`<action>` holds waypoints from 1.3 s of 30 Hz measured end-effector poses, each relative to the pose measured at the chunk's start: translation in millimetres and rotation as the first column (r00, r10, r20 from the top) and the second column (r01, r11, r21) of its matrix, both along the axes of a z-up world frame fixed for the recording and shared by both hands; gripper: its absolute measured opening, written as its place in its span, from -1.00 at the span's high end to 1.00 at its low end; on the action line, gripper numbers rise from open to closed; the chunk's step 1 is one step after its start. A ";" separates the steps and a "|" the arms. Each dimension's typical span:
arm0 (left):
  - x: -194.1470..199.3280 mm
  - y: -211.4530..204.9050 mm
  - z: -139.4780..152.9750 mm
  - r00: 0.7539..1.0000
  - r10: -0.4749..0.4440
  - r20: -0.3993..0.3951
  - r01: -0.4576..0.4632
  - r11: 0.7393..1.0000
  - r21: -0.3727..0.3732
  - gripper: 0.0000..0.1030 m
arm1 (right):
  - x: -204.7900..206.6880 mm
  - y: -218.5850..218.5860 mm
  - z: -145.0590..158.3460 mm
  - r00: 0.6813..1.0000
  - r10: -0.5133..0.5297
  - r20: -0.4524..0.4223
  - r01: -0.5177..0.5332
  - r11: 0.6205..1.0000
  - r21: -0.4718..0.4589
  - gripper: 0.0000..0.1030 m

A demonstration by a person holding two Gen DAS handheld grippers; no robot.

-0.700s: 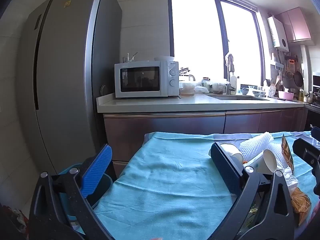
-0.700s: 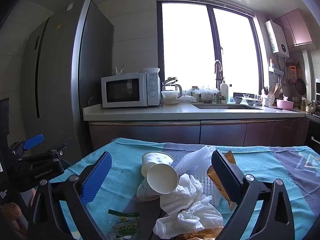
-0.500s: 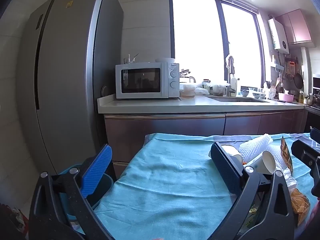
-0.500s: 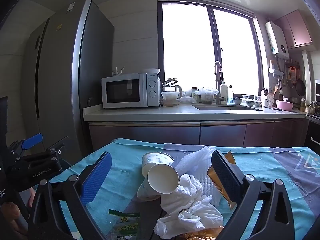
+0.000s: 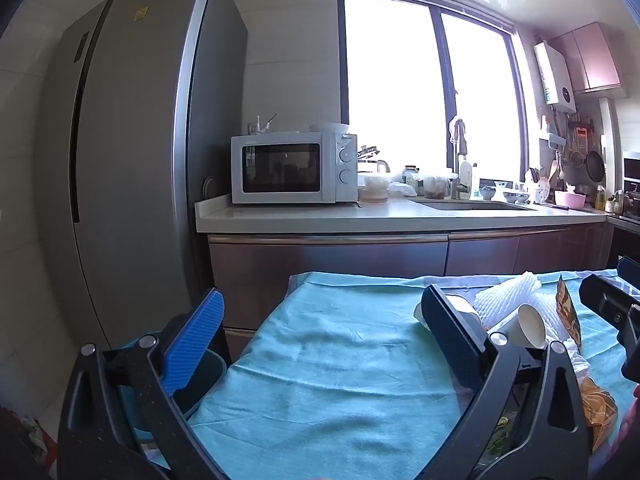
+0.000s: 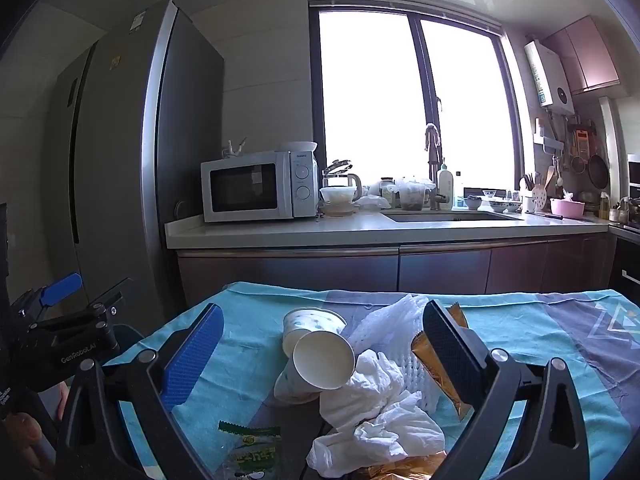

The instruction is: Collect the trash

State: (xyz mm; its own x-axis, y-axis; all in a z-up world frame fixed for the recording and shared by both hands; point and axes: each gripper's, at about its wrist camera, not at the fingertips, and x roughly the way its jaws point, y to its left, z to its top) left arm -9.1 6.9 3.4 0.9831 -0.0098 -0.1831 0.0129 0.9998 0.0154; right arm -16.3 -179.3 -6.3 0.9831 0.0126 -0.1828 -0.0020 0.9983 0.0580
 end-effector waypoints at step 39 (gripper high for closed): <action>-12.6 -2.3 3.5 0.999 0.020 0.036 -0.020 1.000 -0.002 -0.89 | 2.4 1.8 -7.7 1.000 -0.017 0.013 0.017 1.000 0.017 -0.87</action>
